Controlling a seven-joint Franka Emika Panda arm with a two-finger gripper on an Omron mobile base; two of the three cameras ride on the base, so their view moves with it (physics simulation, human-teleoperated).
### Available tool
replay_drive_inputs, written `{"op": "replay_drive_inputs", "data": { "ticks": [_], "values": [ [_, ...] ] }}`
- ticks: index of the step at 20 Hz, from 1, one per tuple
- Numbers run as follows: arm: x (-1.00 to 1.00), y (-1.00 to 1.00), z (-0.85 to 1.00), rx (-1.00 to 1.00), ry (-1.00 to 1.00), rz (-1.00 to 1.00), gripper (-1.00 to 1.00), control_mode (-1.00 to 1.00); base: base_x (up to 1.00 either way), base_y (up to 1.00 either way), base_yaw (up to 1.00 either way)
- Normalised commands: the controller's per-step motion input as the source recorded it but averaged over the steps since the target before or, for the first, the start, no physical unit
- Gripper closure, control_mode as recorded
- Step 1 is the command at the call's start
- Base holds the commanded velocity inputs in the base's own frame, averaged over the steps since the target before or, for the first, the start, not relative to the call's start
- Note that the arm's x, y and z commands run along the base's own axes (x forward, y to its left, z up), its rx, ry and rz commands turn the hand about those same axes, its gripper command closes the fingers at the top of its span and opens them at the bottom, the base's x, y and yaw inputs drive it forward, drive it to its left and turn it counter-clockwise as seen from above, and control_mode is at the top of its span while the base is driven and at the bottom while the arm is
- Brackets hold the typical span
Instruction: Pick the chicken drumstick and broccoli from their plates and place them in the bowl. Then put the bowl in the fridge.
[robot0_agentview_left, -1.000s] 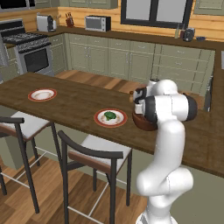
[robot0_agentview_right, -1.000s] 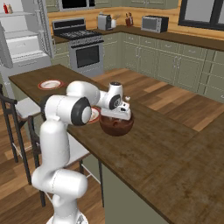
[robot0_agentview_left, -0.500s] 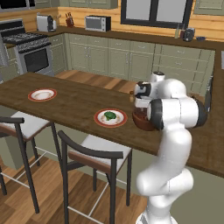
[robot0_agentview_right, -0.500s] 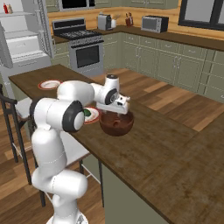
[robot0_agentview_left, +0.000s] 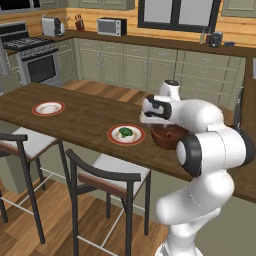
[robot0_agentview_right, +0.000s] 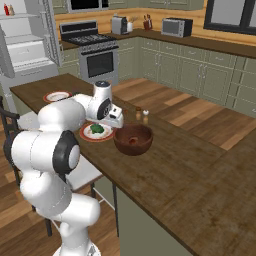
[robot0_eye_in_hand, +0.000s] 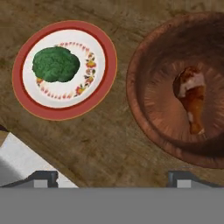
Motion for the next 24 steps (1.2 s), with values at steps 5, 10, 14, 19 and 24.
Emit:
{"op": "replay_drive_inputs", "data": {
  "ticks": [5,10,14,19,24],
  "values": [
    [-0.22,0.57,0.38,-0.08,-0.06,0.14,-1.00,-1.00,0.00,0.00,0.00],
    [-0.01,0.53,0.00,-0.19,0.00,0.13,-1.00,-1.00,0.00,0.00,0.00],
    [0.19,0.15,0.00,-0.11,0.00,0.07,-1.00,-1.00,0.00,0.00,0.00],
    [0.32,0.13,-0.15,-0.03,0.04,0.02,-1.00,-1.00,0.00,0.00,0.00],
    [0.31,0.33,-0.14,0.00,0.00,0.00,-1.00,-1.00,0.00,0.00,0.00]
  ]
}}
